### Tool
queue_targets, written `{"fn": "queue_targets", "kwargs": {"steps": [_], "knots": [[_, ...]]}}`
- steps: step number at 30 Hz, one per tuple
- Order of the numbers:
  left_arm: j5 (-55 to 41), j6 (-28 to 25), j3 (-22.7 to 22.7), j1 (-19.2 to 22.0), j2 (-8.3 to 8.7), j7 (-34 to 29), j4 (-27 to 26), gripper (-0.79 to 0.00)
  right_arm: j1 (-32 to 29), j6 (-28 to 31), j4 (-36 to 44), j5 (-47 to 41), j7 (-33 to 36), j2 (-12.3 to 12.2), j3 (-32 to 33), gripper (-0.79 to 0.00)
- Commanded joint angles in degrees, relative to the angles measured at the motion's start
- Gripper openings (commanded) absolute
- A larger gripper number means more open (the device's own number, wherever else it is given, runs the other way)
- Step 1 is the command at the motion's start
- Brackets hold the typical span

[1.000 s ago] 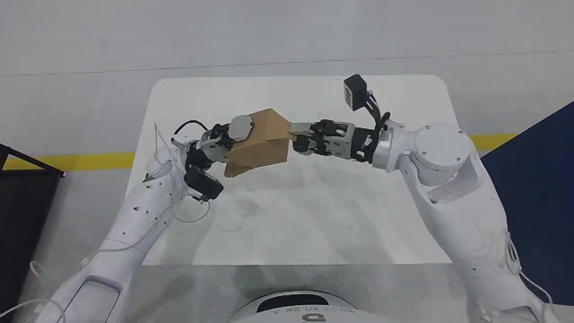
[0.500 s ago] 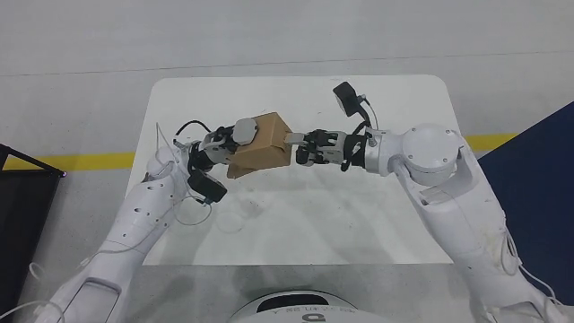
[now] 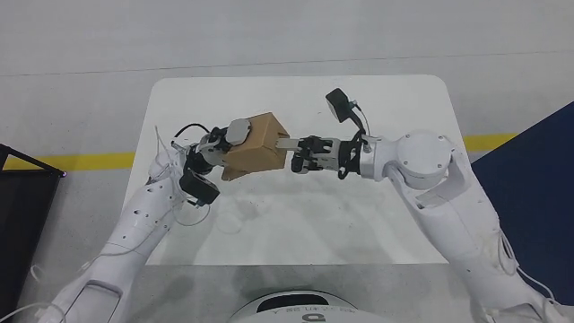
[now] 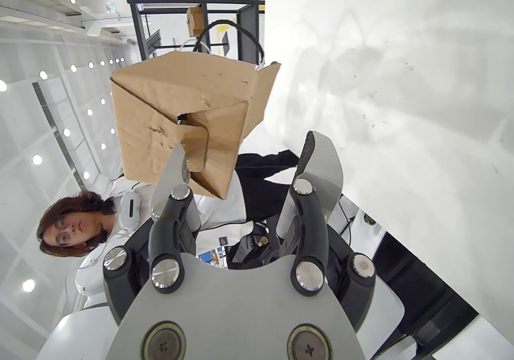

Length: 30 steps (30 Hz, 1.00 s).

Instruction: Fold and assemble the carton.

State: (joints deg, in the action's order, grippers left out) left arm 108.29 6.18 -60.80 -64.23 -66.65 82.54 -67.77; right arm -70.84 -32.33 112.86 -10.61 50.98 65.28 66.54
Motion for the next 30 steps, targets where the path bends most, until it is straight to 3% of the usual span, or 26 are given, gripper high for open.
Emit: {"fn": "queue_targets", "kwargs": {"steps": [1,10,16,19,24,26,28,30], "knots": [[-1.16,-0.46,0.5,0.1,-0.25,0.61,0.4,-0.785,-0.16,0.81,-0.14,-0.68,-0.66,0.05,-0.36,-0.246],[-5.68,-2.52,3.17,1.59,-1.66,2.68,2.71,-0.785,-1.24,3.77,-0.68,-2.23,-2.88,-0.12,-0.17,-0.215],[-10.45,-6.44,4.75,2.85,-2.74,4.53,7.78,-0.785,-5.86,7.1,3.68,-4.83,-4.66,-0.96,6.28,-0.102],[-13.82,-8.41,6.26,3.87,-3.77,5.46,10.65,-0.785,-9.8,10.61,5.5,-6.87,-6.28,-1.31,10.27,-0.071],[-18.4,-13.39,9.46,5.67,-5.62,5.46,11.62,-0.785,-15.77,16.43,6.82,-8.73,-7.67,-1.83,16.11,-0.083],[-19.3,-16.78,10.76,6.42,-6.2,5.46,11.5,-0.785,-17.33,18.89,6.98,-7.8,-8.92,-1.99,17.9,-0.068],[-19.48,-19.87,11.97,7.16,-6.68,5.46,11.51,-0.785,-18.34,22.66,7.42,-4.03,-11.76,-2.15,19.74,0.0],[-19.07,-21.56,13.01,7.82,-7.11,5.46,12.07,-0.785,-19.31,27.46,7.72,-1.59,-13.99,-2.19,20.79,0.0]]}}
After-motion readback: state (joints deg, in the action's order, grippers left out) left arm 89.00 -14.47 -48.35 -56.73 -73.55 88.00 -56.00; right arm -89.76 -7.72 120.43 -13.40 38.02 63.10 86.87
